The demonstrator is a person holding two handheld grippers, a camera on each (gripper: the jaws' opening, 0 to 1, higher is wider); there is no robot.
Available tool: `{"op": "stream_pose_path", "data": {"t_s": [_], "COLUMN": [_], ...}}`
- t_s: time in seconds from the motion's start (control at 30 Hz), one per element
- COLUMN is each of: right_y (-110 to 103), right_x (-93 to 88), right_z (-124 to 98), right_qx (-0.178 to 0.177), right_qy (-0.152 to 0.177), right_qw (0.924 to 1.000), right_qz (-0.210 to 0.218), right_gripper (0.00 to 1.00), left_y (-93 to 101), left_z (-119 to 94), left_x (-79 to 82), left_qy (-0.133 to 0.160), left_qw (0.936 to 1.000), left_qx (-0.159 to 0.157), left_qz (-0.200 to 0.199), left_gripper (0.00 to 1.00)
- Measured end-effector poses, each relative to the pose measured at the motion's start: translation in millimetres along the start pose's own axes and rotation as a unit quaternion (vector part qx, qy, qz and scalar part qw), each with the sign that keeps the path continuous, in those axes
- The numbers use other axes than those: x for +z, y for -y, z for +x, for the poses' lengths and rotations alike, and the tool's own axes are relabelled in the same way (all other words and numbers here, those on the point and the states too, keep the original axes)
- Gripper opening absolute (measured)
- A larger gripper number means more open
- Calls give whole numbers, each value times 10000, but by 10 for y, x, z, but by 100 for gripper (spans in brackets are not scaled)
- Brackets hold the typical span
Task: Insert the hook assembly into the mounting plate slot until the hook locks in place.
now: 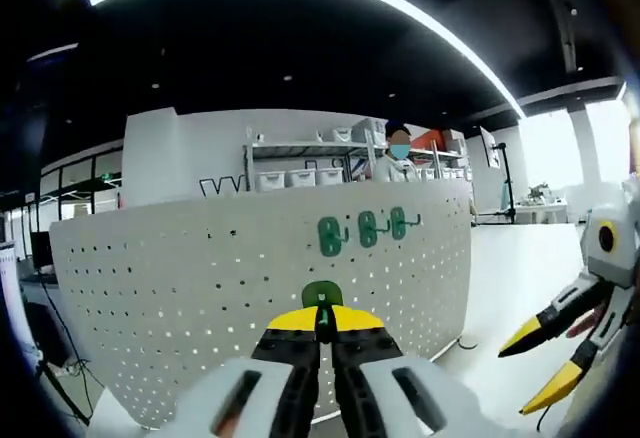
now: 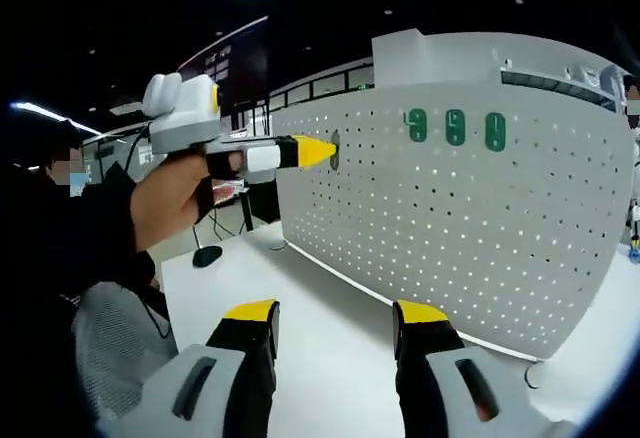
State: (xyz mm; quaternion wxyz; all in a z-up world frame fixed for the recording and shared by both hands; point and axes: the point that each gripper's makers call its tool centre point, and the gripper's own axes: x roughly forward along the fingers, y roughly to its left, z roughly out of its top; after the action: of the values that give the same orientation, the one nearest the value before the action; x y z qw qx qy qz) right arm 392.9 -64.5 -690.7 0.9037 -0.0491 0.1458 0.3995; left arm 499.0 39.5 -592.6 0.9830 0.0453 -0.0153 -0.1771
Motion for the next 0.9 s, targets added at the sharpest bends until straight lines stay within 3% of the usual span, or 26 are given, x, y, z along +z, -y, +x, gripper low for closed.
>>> {"op": "stream_pose_path", "data": {"t_s": [0.43,0.9], "right_y": [122,206], "right_x": [-76,-141], "right_z": [-73,-81], "right_qx": [-150,-244], "right_qy": [-3,-74], "right_qw": [9998,9994], "right_qz": [146,240], "right_gripper": [43,43], "left_y": [-203,-262], "left_z": [489,704], "left_x": [353,277], "left_qy": [392,355], "left_qw": [9985,9984], "left_qx": [365,442], "left_qz": [-85,-3], "left_gripper": [2,2]}}
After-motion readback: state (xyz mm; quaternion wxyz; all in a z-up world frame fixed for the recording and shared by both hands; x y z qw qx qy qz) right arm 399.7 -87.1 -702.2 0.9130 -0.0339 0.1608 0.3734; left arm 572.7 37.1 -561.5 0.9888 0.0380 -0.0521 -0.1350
